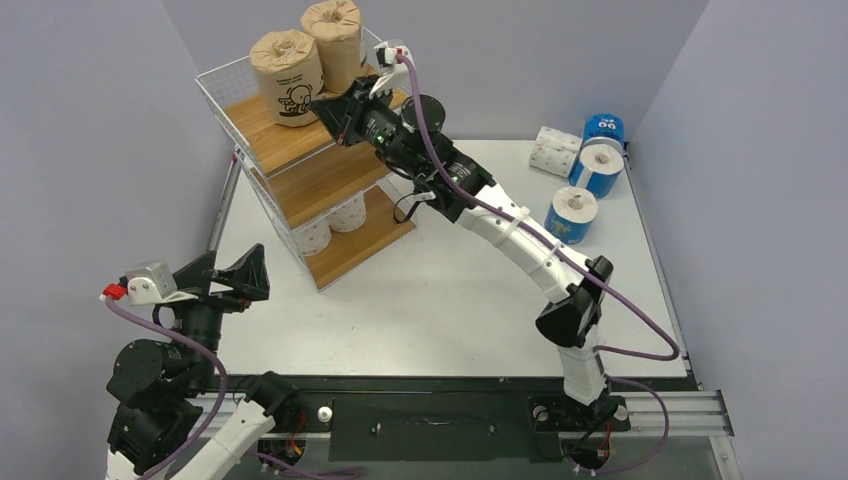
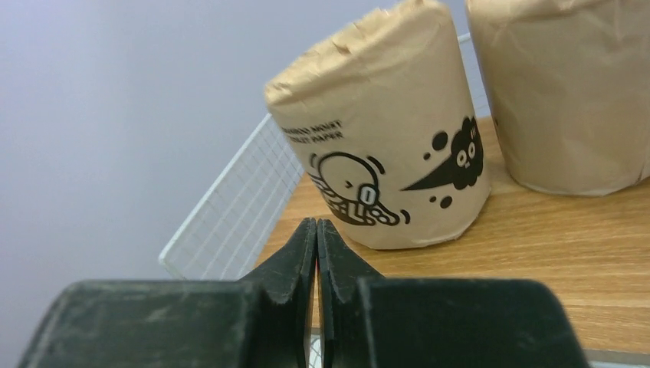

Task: Place and organize the paper towels onto the shelf
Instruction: Place the paper towel on the shelf.

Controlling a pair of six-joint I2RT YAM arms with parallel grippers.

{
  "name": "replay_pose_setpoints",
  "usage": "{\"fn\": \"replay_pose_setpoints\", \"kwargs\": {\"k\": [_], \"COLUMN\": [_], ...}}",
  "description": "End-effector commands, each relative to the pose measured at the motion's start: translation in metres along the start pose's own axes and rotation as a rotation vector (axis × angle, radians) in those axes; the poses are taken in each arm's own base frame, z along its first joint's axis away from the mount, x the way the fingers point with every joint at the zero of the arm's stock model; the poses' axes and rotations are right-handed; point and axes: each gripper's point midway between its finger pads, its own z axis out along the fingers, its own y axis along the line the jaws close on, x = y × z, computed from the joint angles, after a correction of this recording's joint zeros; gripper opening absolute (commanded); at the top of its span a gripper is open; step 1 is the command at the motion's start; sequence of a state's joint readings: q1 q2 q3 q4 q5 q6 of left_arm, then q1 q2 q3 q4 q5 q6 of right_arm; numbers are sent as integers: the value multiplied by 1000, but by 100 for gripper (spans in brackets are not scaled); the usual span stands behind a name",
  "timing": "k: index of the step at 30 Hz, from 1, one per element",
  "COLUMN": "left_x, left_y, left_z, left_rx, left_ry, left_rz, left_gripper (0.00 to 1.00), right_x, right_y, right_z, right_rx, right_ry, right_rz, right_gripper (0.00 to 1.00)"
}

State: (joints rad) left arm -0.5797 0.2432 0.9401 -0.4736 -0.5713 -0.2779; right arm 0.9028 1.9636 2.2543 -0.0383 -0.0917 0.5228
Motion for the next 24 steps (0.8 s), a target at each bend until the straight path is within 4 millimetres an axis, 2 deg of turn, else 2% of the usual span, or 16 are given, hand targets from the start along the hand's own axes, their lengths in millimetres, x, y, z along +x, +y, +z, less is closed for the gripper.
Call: {"fn": "replay_pose_setpoints", "kwargs": {"k": [1,14,24], "left_x": [-3,9,16], "left_y": [-2,-7,-8], "left_z": [0,6,7], "left_rx": [8,21,21], "left_ry": [-11,16,28], "left_rz": [-11,-25,-33], "left_gripper": [96,96,96], "right_x": [8,8,13], "right_y": [-3,-24,-40], "right_z": [13,33,44], "right_rx": [-29,2,26], "right_ry": [9,-98,-115], "right_rz": [46,76,113], "right_gripper": [0,0,0]}}
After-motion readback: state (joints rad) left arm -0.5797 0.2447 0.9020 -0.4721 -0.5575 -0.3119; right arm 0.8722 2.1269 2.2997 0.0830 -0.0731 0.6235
